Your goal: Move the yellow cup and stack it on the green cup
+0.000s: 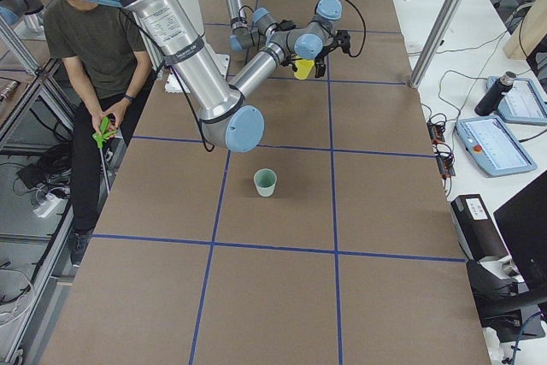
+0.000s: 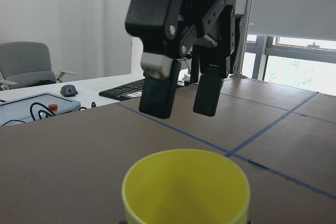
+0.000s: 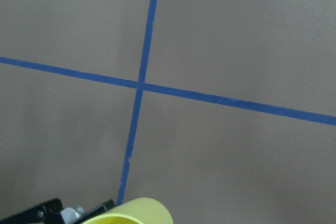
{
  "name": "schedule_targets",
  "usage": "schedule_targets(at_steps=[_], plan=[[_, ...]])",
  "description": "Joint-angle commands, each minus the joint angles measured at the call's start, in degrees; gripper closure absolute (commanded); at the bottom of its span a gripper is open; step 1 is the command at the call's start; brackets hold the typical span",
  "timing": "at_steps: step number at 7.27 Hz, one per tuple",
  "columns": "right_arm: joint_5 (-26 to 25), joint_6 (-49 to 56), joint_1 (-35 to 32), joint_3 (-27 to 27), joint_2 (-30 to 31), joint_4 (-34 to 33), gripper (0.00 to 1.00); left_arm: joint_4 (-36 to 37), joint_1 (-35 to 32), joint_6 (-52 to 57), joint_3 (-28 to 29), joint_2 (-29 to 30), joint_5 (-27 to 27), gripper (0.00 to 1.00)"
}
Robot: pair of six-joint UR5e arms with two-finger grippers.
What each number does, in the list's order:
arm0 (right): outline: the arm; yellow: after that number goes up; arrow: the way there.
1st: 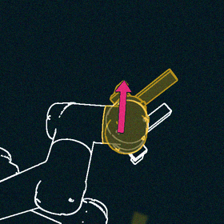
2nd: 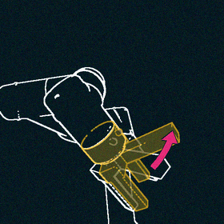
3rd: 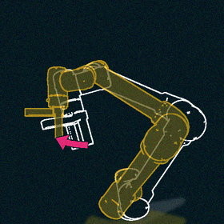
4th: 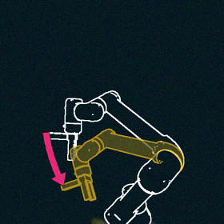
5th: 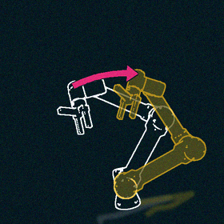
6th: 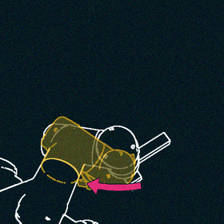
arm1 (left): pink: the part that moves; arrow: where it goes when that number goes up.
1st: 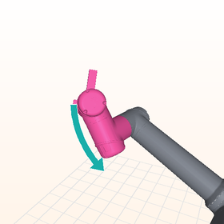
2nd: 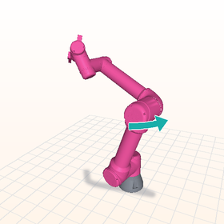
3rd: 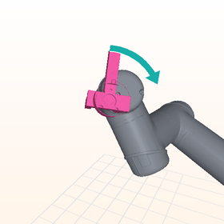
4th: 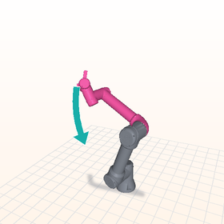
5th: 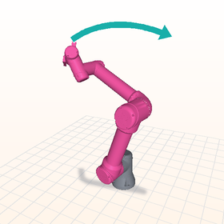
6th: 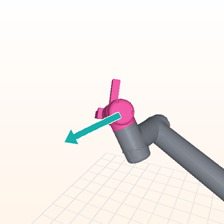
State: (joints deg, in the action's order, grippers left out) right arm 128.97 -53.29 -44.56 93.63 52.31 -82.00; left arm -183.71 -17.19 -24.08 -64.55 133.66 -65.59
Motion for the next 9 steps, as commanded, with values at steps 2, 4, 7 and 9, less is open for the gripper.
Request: schedule_targets(at_steps=[2, 4, 7, 9], plan=[[0.23, -2.25, 1.05, 0.59, 0.16, 0.00, 0.29, -0.06, -0.22, 0.00, -0.05, 0.20, 0.11, 0.76], [0.32, -2.25, 1.32, 0.59, 0.42, 0.00, 0.40, -0.06, -0.22, 0.00, -0.05, 0.19, 0.11, 0.76], [0.67, -2.34, 1.41, 1.29, 0.51, 0.00, 0.72, -0.06, -0.22, 0.00, -0.05, 0.19, 0.11, 0.76], [0.67, -2.25, 1.41, 1.29, 0.42, 0.00, 0.72, -0.06, -0.22, 0.00, -0.05, 0.19, 0.11, 0.76]])
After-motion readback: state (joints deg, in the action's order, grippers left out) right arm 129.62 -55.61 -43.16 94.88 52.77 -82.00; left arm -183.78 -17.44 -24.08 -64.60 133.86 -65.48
